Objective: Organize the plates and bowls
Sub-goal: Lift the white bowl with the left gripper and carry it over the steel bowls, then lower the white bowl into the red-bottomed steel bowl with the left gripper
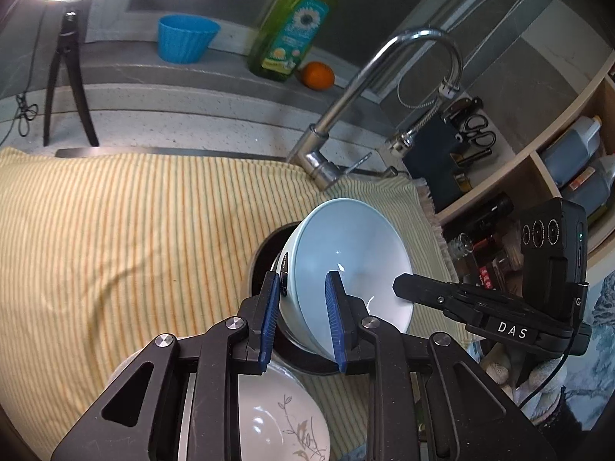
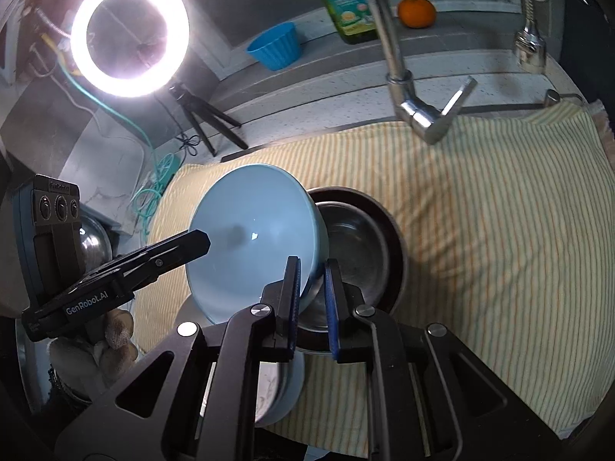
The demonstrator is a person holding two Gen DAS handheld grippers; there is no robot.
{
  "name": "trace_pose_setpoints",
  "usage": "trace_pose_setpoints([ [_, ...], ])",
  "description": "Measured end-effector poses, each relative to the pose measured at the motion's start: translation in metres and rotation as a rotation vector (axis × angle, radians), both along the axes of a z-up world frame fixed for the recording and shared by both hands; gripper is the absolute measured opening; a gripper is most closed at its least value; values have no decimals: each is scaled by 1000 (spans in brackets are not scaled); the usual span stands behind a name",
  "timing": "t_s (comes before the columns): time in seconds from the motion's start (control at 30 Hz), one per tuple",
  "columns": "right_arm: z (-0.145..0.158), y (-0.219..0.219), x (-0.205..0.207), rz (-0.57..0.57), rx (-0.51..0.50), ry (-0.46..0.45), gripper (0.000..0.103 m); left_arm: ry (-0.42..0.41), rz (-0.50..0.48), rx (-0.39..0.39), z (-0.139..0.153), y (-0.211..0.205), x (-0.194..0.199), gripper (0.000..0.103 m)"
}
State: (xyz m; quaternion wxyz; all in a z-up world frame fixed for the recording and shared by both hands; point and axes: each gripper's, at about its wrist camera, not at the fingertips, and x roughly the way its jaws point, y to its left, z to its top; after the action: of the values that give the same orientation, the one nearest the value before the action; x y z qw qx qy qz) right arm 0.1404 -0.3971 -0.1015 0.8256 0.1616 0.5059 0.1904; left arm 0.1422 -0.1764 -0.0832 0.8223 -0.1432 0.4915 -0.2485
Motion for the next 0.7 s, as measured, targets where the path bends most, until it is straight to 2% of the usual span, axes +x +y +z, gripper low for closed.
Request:
trace_pose_setpoints([
  [0.33,-26,-13,6,-23,-26,53,12,39,-41,49,-16,-22,10,22],
  [0.7,-40,-12,8,-8,-48,74,12,45,-57,91,-24,-24,12,22],
])
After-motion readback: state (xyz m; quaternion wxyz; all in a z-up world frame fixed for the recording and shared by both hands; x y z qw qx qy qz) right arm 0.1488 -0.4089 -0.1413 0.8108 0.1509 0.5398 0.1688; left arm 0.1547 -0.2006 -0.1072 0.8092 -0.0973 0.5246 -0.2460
